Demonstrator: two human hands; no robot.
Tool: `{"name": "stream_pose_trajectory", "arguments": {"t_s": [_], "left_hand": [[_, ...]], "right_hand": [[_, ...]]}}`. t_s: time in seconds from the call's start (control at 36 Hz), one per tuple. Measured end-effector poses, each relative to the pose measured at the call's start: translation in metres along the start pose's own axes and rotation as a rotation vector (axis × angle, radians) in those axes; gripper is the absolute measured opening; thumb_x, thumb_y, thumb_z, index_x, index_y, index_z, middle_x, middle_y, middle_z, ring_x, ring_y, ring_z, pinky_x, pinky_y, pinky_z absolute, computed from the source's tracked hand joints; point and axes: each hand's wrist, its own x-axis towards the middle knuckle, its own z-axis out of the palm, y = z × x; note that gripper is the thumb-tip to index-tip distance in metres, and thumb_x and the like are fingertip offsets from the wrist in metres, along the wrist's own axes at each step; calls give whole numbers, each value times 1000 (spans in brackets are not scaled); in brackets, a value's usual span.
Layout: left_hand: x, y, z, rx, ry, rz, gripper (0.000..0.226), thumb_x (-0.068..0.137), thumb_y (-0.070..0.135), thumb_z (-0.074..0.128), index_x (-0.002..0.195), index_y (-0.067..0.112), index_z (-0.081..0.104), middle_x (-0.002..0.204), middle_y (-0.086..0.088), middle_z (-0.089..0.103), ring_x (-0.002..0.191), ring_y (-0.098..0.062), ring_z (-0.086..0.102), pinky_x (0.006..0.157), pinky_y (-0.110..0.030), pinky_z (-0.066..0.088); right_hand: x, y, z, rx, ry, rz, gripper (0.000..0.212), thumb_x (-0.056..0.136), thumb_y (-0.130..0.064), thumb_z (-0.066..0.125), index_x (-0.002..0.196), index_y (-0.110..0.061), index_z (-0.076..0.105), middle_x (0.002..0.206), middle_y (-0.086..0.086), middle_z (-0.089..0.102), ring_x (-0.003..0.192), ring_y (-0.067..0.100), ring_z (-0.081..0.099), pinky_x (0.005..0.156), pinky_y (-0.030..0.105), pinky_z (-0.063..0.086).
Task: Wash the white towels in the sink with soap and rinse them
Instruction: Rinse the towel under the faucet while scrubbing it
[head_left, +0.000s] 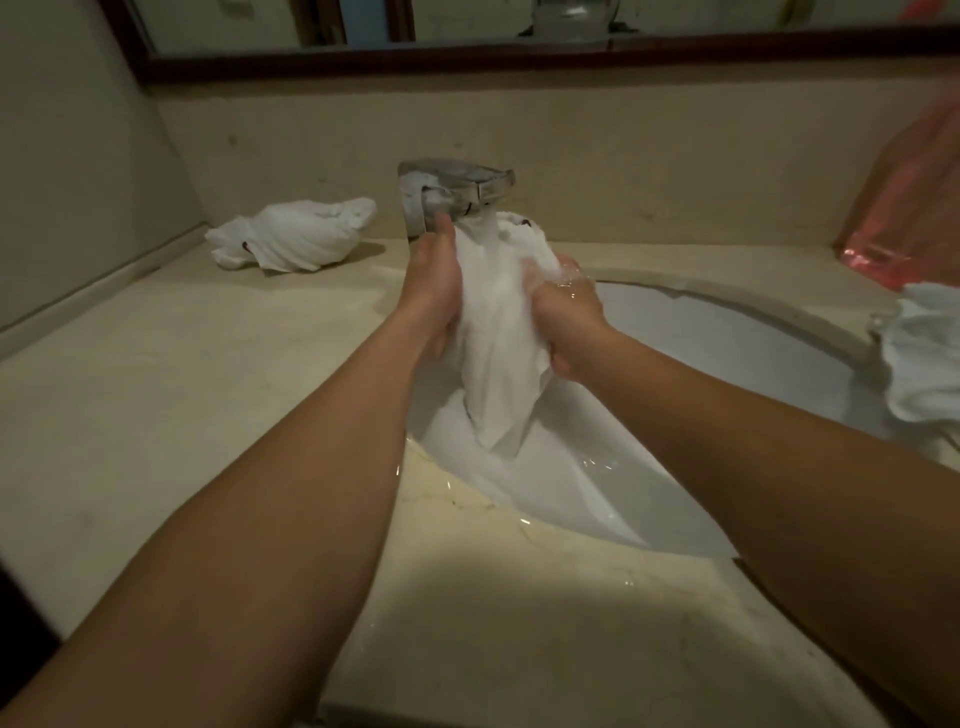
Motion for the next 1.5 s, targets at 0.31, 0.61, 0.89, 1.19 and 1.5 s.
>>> {"name": "stream_pose_trajectory", "arguments": {"t_s": [0.31, 0.61, 0.89, 1.19, 1.5], "left_hand": [[-29, 10, 8, 232, -88, 138, 58, 116, 49, 19, 159, 17, 39, 141, 9, 47, 137, -10, 43, 102, -18, 23], [3, -6, 1, 210, -26, -128, 132, 59, 103, 10, 146, 18, 61, 144, -11, 65, 132, -32, 62, 116, -52, 45], [-16, 10, 4, 223, 53, -89, 84, 106, 72, 24, 148, 6, 55, 143, -14, 62, 123, -32, 62, 99, -36, 49], [-15, 13, -2, -72, 100, -104, 75, 98, 77, 44, 126, 12, 68, 91, 1, 72, 81, -18, 69, 67, -31, 55], [-25, 14, 2, 159, -60, 17, 81, 99, 82, 28, 132, 21, 70, 133, 0, 71, 123, -20, 65, 113, -43, 49]], "right_hand": [[-4, 1, -1, 126, 14, 6, 34, 104, -46, 55, 131, -30, 67, 117, -2, 78, 106, 23, 75, 95, 49, 62], [-11, -3, -1, 121, 24, 58, 37, 106, -54, 50, 135, -34, 60, 127, -3, 69, 113, 26, 68, 100, 52, 58], [-9, -4, -3, 143, 44, 20, 27, 107, -49, 54, 126, -32, 61, 120, -3, 71, 110, 23, 70, 100, 49, 58], [-8, 4, -1, 39, 36, -36, 34, 113, -35, 47, 145, -28, 55, 115, -12, 61, 109, 16, 61, 89, 32, 47], [-3, 1, -6, 151, 84, -12, 30, 111, -50, 45, 130, -31, 58, 119, -6, 68, 109, 19, 66, 92, 40, 56]]}}
